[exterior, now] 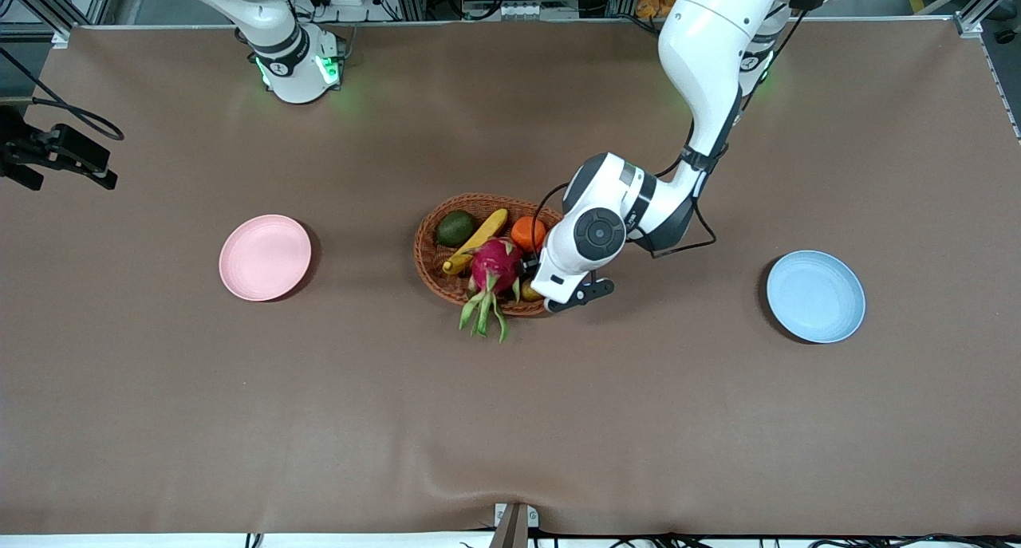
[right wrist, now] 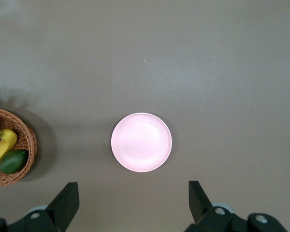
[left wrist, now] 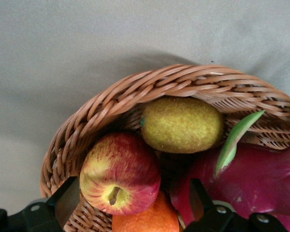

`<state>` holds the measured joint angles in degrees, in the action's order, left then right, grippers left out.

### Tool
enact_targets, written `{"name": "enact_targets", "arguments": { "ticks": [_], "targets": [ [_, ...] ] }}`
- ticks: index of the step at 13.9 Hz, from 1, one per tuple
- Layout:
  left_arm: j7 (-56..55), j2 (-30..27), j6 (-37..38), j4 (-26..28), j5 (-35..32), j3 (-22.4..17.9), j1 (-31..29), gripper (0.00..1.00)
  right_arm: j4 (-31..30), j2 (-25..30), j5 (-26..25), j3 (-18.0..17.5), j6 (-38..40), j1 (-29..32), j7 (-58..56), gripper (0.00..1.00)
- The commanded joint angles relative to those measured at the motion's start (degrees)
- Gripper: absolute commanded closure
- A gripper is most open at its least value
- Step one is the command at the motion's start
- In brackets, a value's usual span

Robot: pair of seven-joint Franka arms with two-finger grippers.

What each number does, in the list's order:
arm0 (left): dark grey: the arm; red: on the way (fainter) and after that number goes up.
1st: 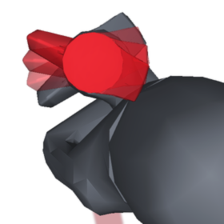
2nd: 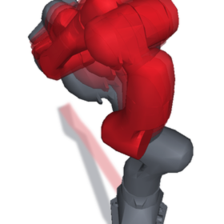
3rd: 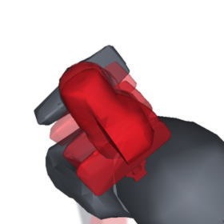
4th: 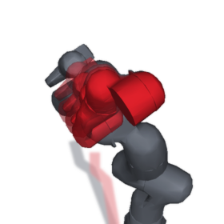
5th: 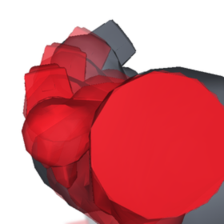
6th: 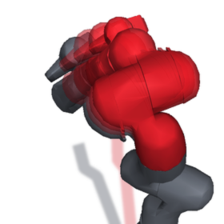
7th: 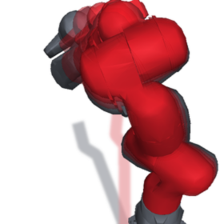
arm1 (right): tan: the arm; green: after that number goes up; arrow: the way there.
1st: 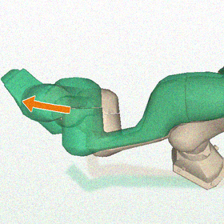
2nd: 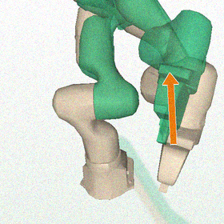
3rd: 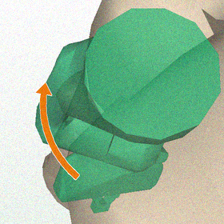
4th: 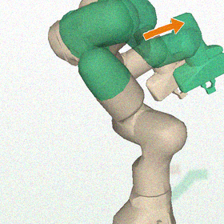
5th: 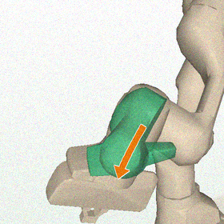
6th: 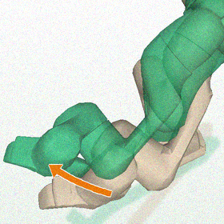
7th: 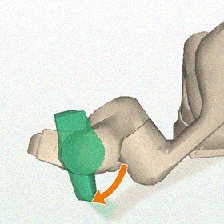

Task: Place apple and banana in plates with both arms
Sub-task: 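Lower the left gripper into the basket and grasp the red apple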

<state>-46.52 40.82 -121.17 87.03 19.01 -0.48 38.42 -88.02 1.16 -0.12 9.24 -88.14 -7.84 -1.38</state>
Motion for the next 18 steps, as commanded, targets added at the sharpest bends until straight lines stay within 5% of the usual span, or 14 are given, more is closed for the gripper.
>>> {"name": "enact_targets", "arguments": {
  "ticks": [1, 6, 8, 10, 12, 18],
  "targets": [
    [-0.8, 0.7, -0.1, -0.3, 0.1, -0.7, 0.9, 0.00, 0.6, -0.1, 0.9, -0.1, 0.3, 0.5, -0.6, 0.00],
    [-0.7, 0.8, -0.1, 1.0, 0.1, -0.8, 1.8, 0.00, 0.6, -0.2, 0.9, 0.0, 0.3, 0.5, -0.6, 0.00],
    [-0.6, 0.8, 0.0, 1.0, 0.0, -0.9, 1.8, 0.16, 0.6, -0.2, 0.9, -0.1, 0.3, 0.5, -0.6, 0.00],
    [-0.6, 0.1, 0.8, 0.7, 0.0, -0.9, 1.6, 0.51, 0.5, -0.2, 0.9, 0.0, 0.3, 0.5, -0.6, 0.00],
    [-0.9, -0.5, 3.4, 0.3, -0.6, -1.4, 1.8, 0.63, 0.5, -0.2, 0.9, 0.0, 0.3, 0.5, -0.6, 0.00],
    [-1.3, -10.9, 16.1, -0.2, -6.3, -4.0, 1.0, 0.69, 0.4, -0.1, 0.9, 0.0, 0.5, 0.5, -0.6, 0.00]
  ]
}}
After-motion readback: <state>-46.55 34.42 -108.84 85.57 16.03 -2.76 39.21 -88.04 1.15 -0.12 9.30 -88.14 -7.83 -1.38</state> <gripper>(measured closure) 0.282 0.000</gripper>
